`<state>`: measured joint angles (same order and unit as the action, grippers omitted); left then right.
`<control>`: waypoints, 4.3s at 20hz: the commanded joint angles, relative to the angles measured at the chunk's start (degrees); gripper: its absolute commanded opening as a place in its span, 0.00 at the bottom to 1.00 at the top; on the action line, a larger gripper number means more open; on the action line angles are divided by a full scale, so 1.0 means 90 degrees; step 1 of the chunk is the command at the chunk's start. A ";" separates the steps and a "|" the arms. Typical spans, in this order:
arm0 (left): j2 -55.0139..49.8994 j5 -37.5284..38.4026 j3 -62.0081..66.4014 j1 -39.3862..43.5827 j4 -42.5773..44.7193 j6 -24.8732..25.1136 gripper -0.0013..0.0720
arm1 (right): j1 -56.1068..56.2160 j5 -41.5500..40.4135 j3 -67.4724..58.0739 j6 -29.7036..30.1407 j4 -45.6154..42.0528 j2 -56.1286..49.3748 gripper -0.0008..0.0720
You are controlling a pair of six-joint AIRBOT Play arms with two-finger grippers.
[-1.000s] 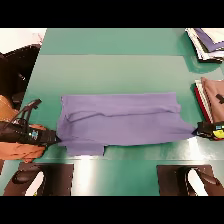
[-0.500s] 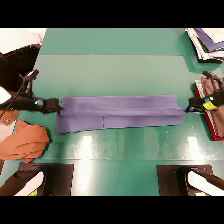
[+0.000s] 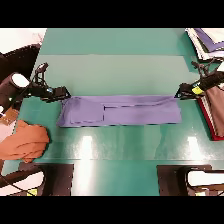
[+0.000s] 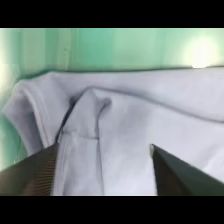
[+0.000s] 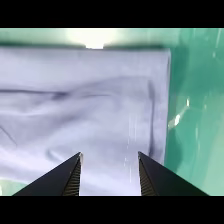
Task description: Fold the shirts.
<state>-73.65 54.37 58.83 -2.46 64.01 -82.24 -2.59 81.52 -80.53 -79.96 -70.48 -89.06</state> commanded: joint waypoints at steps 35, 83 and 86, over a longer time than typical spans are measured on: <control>-0.3004 -0.0891 0.2280 0.4082 -0.1392 -0.1161 0.05 | 0.1052 0.0223 -0.0981 0.0831 0.3390 0.1375 0.03; 0.1372 0.1460 0.2504 -0.0522 0.1146 -0.0811 0.05 | 0.3194 -0.1562 0.0532 0.0838 0.4235 -0.1921 0.82; 0.1372 0.1489 0.2501 -0.0413 0.1151 -0.0658 0.05 | 0.3752 -0.1564 -0.0272 0.0896 0.4401 -0.2382 0.54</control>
<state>-61.30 67.64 81.36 -6.92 74.56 -89.32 27.20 67.92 -77.58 -72.47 -32.56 -106.50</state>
